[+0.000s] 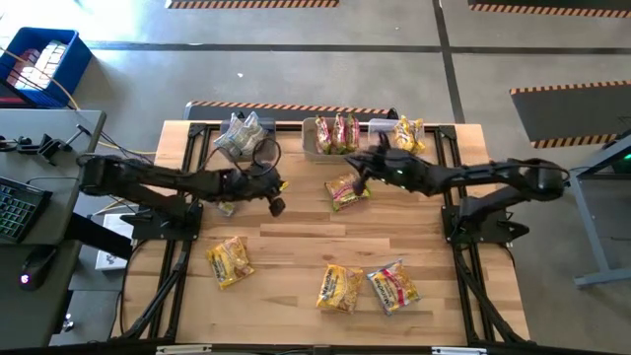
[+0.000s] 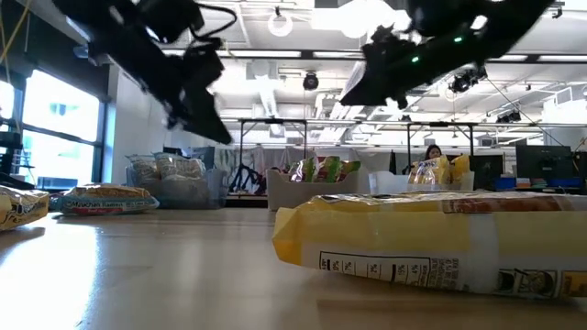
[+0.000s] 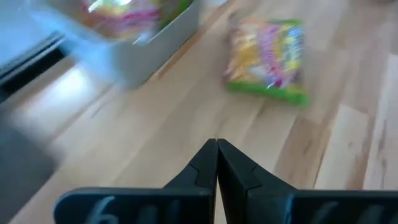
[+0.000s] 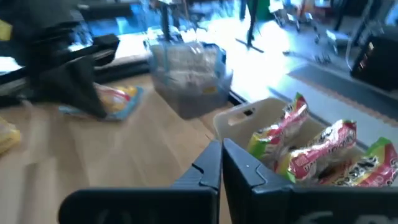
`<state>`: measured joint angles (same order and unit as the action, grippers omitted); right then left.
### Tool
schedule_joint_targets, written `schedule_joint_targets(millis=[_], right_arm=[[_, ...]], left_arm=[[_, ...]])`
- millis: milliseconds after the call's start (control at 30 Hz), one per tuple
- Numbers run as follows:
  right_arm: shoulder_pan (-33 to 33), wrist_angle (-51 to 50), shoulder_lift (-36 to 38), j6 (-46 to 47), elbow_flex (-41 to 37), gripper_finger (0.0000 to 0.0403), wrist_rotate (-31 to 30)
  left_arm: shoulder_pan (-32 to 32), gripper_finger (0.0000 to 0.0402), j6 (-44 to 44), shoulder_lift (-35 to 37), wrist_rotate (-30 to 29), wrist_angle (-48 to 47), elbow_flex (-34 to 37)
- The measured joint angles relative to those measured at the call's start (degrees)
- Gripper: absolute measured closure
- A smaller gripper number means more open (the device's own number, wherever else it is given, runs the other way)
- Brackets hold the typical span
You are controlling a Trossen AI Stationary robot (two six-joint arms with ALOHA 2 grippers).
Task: Sort Maruchan noodles
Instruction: Put the top blue noodle pack into the black bin
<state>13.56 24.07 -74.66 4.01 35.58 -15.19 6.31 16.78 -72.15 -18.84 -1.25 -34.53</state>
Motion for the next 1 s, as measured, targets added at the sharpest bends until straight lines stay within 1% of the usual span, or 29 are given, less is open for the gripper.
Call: schedule_joint_targets(millis=[133, 167, 267, 367, 433, 467, 533, 600, 767, 900, 1000], right_arm=[[-0.98, 4.96, 4.68, -2.76, -5.45, 0.0403, -0.08], [-0.98, 6.83, 5.07, -3.78, -6.29, 0.0403, -0.1], [-0.85, 7.22, 6.63, -5.33, -7.64, 0.0403, -0.19], [-0.7, 7.2, 6.9, -5.62, -7.99, 0.0403, -0.22], [-0.71, 7.06, 6.89, -6.68, -7.99, 0.0403, -0.23], [-0.71, 7.06, 6.89, -6.93, -7.99, 0.0403, -0.22], [-0.72, 6.97, 6.89, -7.06, -7.99, 0.0403, -0.21], [-0.72, 7.0, 6.89, -7.07, -7.99, 0.0403, -0.19], [-0.7, 7.03, 6.87, -7.53, -7.99, 0.0403, -0.01], [-0.7, 7.3, 6.85, -9.18, -7.99, 0.0403, -0.04], [-0.7, 9.38, 6.85, -11.32, -7.99, 0.0403, -0.37]], left_arm=[[-0.15, 0.0402, 12.65, 6.2, -6.94, -24.18, -6.33], [-0.13, 0.0402, 17.05, 7.0, -7.9, -30.29, -7.84], [0.12, 0.0402, 29.76, 7.92, -8.74, -47.8, -10.94], [0.56, 0.0402, 39.48, 7.21, -8.78, -60.73, -11.02], [1.29, 0.0402, 43.29, 6.04, -8.71, -64.27, -9.46], [1.75, 0.0402, 44.21, 5.4, -8.77, -65.35, -8.58], [2.92, 0.0402, 44.41, 3.97, -8.76, -64.41, -6.67], [4.17, 0.0402, 42.87, 2.39, -8.75, -62.7, -4.92], [4.7, 0.0402, 32.54, -1.78, -8.38, -55.14, -3.53], [2.97, 0.0402, 22.36, -4.61, -7.57, -43.6, -3.55], [1.44, 0.0402, 14.82, -6.25, -5.33, -33.67, -3.6]])
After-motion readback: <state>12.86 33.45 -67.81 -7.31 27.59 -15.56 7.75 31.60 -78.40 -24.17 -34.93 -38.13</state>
